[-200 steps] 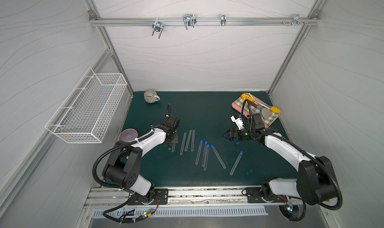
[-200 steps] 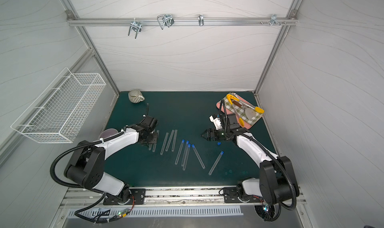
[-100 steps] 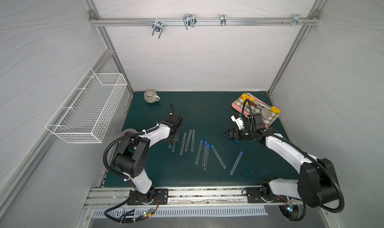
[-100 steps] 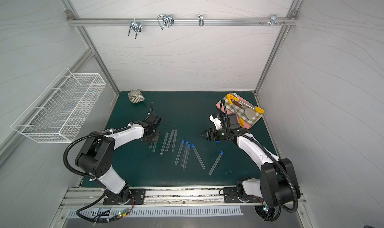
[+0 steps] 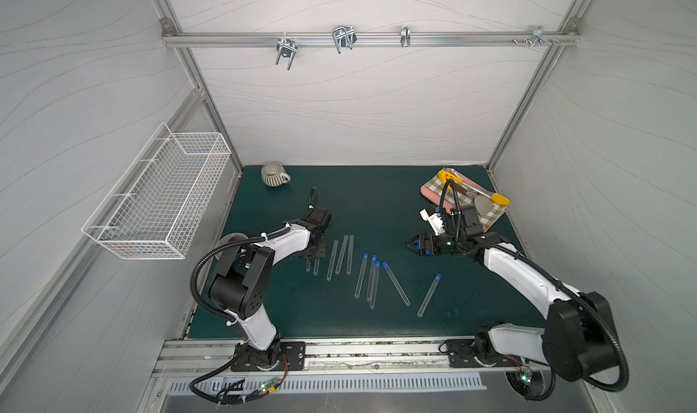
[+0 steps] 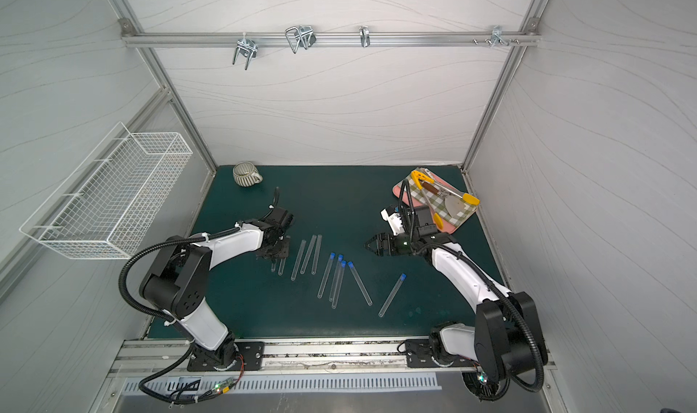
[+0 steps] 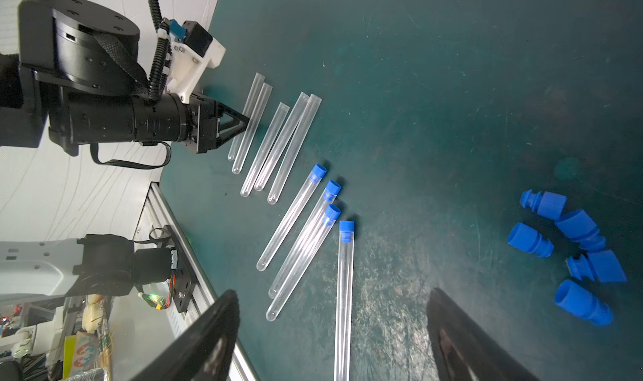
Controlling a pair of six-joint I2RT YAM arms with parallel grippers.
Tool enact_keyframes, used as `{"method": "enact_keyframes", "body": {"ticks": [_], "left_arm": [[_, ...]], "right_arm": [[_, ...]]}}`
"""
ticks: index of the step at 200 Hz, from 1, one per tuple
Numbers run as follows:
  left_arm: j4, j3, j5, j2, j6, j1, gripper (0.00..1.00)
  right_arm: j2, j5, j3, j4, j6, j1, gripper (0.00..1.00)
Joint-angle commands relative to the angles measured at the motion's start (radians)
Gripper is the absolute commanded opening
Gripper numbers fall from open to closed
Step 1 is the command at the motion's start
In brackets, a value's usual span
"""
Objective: Remove stoppers from test tubes
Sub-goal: Place the test tube at the center of the board, then pick up the test tube at the center of the board.
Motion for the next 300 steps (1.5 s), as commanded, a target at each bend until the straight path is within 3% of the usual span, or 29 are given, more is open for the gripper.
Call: {"method": "enact_keyframes", "body": {"ticks": [1,58,106,164,300], "left_arm": [[-0.048,0.046,-0.026,-0.057,-0.006,-0.015,0.4],[-0.152,0.112,-0.125,-0.162,0.005,-0.181,0.44],[-0.164,0.118,-0.053,-0.218,-0.039,-0.35,0.44],[-0.083,0.097,0.064,-0.181,-0.101,-0.468,0.43],[0.014,0.095,0.113,-0.017,-0.14,-0.506,0.42]], "right_arm": [[-0.029,0.005,0.006,-0.036,-0.023,0.005,0.84],[-0.067,0.022,0.012,-0.104,-0.024,0.011,0.86],[-0.124,0.047,-0.012,-0.149,-0.011,0.029,0.9],[-0.151,0.025,-0.045,-0.159,0.011,0.04,0.95],[-0.129,-0.023,-0.062,-0.134,0.005,-0.003,0.96]]}}
